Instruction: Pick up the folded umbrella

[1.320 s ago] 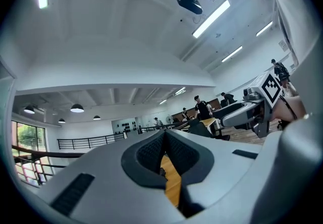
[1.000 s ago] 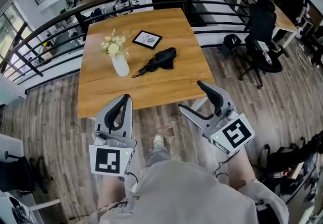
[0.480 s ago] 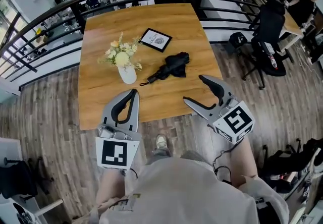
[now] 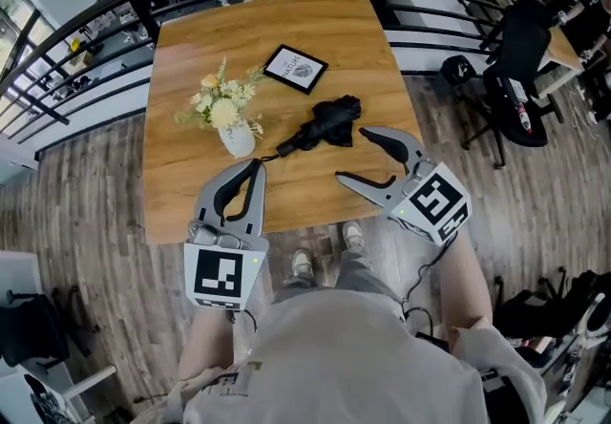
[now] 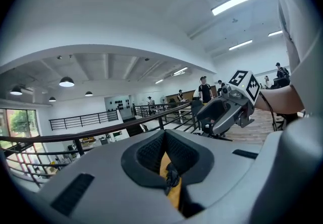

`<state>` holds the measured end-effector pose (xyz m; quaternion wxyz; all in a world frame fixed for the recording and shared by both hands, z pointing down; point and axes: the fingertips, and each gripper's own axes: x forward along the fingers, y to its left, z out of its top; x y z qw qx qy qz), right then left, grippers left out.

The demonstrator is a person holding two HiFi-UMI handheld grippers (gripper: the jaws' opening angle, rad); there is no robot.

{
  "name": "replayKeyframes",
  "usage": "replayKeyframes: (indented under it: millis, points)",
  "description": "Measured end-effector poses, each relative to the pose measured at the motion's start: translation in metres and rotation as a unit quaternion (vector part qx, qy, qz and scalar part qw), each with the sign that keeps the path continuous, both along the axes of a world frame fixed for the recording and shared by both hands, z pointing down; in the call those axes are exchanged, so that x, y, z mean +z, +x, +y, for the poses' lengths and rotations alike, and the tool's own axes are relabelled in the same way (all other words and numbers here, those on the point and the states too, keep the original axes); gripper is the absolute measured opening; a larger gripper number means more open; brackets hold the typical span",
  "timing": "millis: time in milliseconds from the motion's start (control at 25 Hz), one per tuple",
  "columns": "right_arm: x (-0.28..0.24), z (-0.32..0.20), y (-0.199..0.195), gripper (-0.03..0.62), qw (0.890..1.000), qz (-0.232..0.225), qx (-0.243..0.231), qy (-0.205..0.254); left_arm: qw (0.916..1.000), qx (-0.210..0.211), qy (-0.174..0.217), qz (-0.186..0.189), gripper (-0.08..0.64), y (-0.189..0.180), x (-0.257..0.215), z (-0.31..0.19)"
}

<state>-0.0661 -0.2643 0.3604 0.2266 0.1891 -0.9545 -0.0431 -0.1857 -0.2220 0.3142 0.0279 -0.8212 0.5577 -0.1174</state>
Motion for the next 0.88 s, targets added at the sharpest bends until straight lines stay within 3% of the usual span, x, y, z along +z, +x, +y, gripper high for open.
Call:
replayKeyframes:
  millis: [80, 200, 400, 680, 880]
  points:
    - [0.006, -0.015, 0.002, 0.342, 1.0, 0.001, -0.019, -0.011, 0.9998, -0.018, -0.001, 0.01, 0.017, 0.003, 0.002, -0.01]
    - [0.024, -0.043, 0.003, 0.342, 0.998, 0.032, -0.047, -0.022, 0.9994, -0.035, 0.003, -0.004, 0.017, 0.007, 0.011, -0.029]
    - [0.059, -0.092, 0.001, 0.341, 0.991, 0.081, -0.099, -0.041, 0.9968, -0.073, -0.029, -0.017, 0.017, 0.011, 0.041, -0.061]
    - [0.12, -0.144, -0.011, 0.341, 0.972, 0.141, -0.173, -0.075, 0.9892, -0.121, -0.082, -0.009, 0.017, 0.02, 0.09, -0.096]
    - [0.167, -0.162, -0.023, 0.341, 0.95, 0.181, -0.23, -0.105, 0.9812, -0.146, -0.125, 0.02, 0.017, 0.024, 0.128, -0.108]
